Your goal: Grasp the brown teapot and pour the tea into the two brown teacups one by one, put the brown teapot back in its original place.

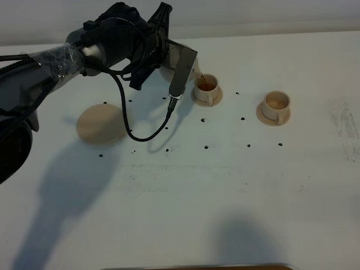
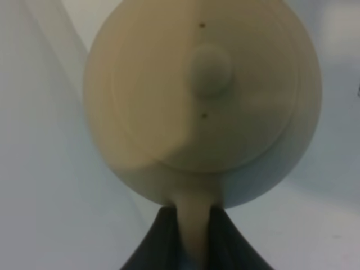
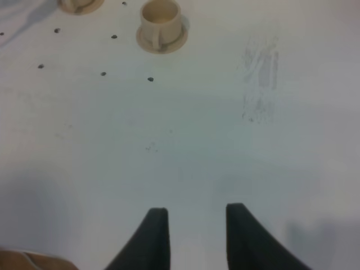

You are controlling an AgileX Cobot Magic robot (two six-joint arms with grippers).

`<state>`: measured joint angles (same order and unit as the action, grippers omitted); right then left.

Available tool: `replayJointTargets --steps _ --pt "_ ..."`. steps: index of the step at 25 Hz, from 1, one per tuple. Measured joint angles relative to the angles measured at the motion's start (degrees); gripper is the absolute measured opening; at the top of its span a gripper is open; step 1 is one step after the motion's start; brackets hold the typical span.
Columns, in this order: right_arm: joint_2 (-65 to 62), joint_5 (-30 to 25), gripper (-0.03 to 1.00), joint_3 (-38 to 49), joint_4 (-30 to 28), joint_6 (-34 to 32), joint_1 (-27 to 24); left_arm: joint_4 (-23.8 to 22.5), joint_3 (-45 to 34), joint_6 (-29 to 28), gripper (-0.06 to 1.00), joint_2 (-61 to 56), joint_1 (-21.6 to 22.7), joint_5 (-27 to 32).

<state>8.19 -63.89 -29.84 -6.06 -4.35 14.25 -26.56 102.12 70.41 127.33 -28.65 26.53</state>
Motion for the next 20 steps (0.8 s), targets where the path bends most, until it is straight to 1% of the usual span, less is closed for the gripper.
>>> replayJointTargets --steps 5,20 --pt "0.0 0.0 0.24 0.0 0.0 0.0 0.0 -1.1 0.0 0.05 0.16 0.0 -0.14 -0.31" --pt "0.0 0.0 0.24 0.0 0.0 0.0 0.0 -1.99 0.0 0.11 0.16 0.0 -0.65 -1.24"
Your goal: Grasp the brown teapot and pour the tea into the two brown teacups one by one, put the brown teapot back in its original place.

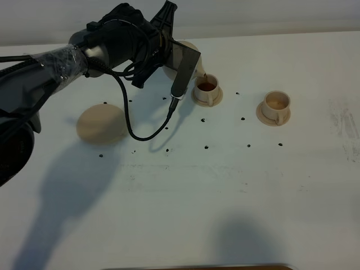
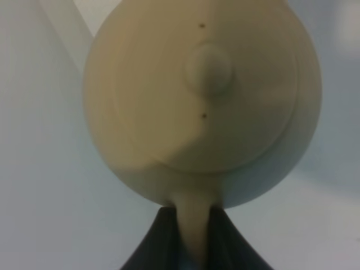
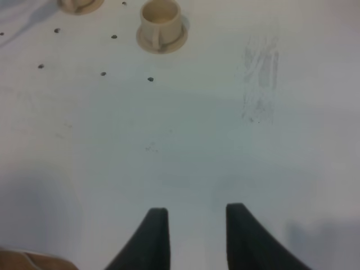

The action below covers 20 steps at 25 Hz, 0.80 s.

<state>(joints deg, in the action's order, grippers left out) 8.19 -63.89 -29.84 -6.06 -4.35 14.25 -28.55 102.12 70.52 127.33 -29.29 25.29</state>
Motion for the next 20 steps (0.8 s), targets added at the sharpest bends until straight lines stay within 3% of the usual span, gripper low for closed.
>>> replayJointTargets --steps 20 --pt "0.0 0.0 0.24 0.0 0.0 0.0 0.0 -2.47 0.0 0.32 0.16 0.0 0.0 -0.47"
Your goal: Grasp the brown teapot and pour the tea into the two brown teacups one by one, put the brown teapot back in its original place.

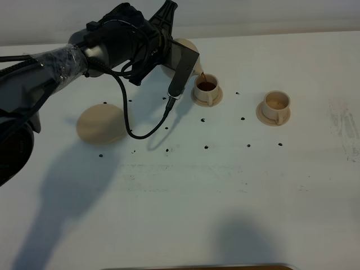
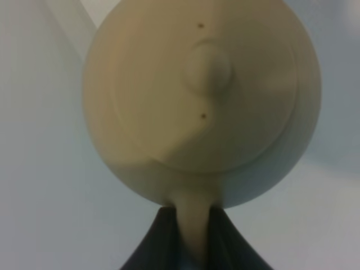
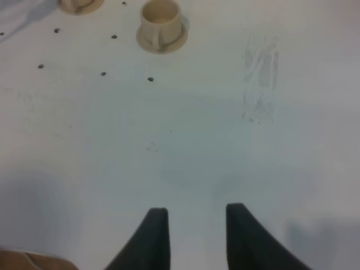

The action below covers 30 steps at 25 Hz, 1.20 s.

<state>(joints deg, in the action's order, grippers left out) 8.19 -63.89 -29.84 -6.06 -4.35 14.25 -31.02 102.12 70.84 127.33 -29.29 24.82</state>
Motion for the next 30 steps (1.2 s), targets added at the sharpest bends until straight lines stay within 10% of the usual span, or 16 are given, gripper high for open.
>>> replayJointTargets --steps 30 --pt "0.0 0.0 0.24 0.0 0.0 0.0 0.0 -2.6 0.0 0.12 0.16 0.0 -0.53 -0.83"
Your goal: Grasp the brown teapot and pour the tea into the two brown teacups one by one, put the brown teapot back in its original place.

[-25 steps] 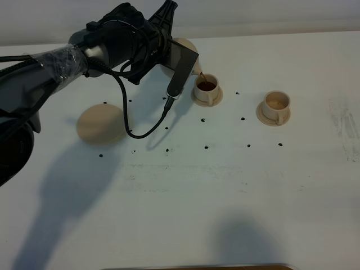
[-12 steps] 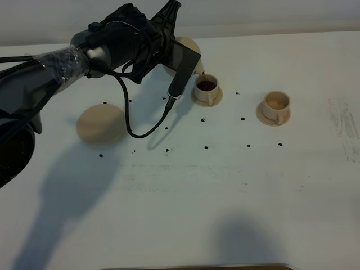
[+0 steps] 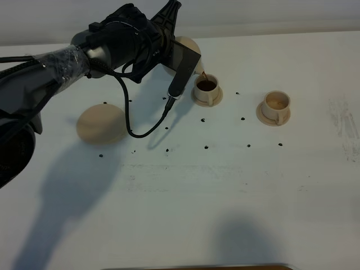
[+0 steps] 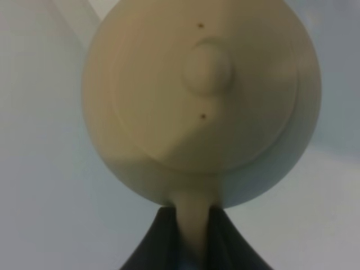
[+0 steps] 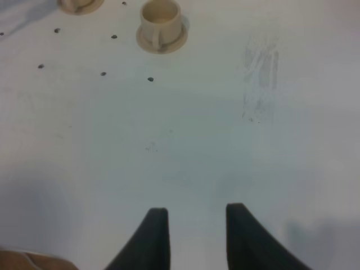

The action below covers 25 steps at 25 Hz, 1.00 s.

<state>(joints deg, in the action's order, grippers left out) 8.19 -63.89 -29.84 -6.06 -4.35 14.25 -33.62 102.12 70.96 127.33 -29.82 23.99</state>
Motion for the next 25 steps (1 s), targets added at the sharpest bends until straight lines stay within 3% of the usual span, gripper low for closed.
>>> replayJointTargets --steps 25 --pt "0.0 0.0 0.24 0.0 0.0 0.0 0.0 -0.24 0.0 -1.48 0.16 0.0 -0.05 -0.51"
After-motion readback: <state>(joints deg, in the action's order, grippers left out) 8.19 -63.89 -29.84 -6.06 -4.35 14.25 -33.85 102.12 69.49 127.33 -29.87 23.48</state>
